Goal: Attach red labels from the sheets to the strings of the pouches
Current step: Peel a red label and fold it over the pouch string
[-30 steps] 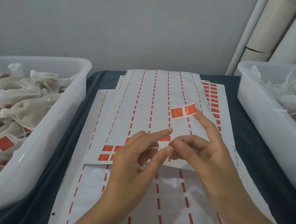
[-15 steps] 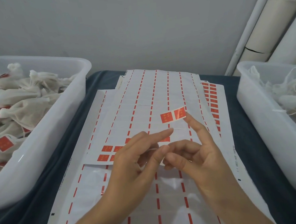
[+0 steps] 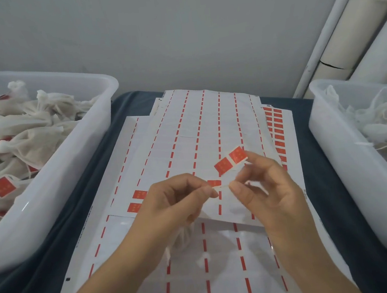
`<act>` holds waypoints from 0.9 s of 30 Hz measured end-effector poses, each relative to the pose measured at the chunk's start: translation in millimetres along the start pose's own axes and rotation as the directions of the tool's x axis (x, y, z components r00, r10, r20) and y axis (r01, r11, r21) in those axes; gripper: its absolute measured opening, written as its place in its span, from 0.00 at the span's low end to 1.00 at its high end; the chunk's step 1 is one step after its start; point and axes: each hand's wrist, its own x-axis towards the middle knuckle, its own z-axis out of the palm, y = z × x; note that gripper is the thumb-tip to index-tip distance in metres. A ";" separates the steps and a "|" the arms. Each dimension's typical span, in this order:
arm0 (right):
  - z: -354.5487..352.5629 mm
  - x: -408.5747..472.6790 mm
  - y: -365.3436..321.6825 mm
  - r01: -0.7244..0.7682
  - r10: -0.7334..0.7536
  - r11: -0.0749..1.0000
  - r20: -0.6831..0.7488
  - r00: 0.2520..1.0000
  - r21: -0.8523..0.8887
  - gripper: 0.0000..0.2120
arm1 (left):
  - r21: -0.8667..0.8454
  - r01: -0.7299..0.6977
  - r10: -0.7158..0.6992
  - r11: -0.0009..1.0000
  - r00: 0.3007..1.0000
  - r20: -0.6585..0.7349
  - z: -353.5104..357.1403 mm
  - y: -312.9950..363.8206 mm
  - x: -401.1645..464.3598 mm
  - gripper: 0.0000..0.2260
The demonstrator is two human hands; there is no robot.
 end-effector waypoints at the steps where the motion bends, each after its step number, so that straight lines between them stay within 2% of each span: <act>1: -2.5 0.7 -1.0 -0.010 0.010 1.000 -0.033 0.999 0.003 0.21 | -0.008 0.018 -0.018 1.000 1.000 -0.007 -0.1 0.5 0.2 0.10; 3: -8.9 1.9 -4.3 -0.043 0.047 0.997 -0.060 0.997 0.056 0.17 | -0.005 0.037 -0.037 0.999 0.999 -0.009 0.1 1.3 0.2 0.06; 5: -11.7 2.1 -7.8 -0.072 0.070 0.992 0.027 0.997 0.108 0.12 | 0.038 0.040 -0.040 0.998 0.999 -0.012 0.7 1.3 -0.1 0.07; 8: -7.8 1.7 -8.6 -0.059 0.047 0.996 0.167 0.985 0.069 0.07 | 0.103 0.038 -0.036 0.994 0.999 -0.022 2.1 0.2 1.1 0.06; 11: -7.9 2.1 -4.8 -0.045 0.041 0.999 0.227 0.973 0.012 0.06 | 0.127 0.024 -0.022 0.992 1.000 -0.011 3.0 -0.9 1.7 0.06; 20: -7.9 2.7 1.5 -0.015 0.032 0.997 0.219 0.975 -0.078 0.09 | 0.182 -0.018 0.014 0.983 1.000 0.024 1.6 -2.7 0.1 0.06; 27: -7.4 2.1 0.9 0.009 0.016 0.994 0.220 0.975 -0.112 0.08 | 0.230 -0.016 0.006 0.973 0.999 0.044 2.4 -1.0 -0.8 0.06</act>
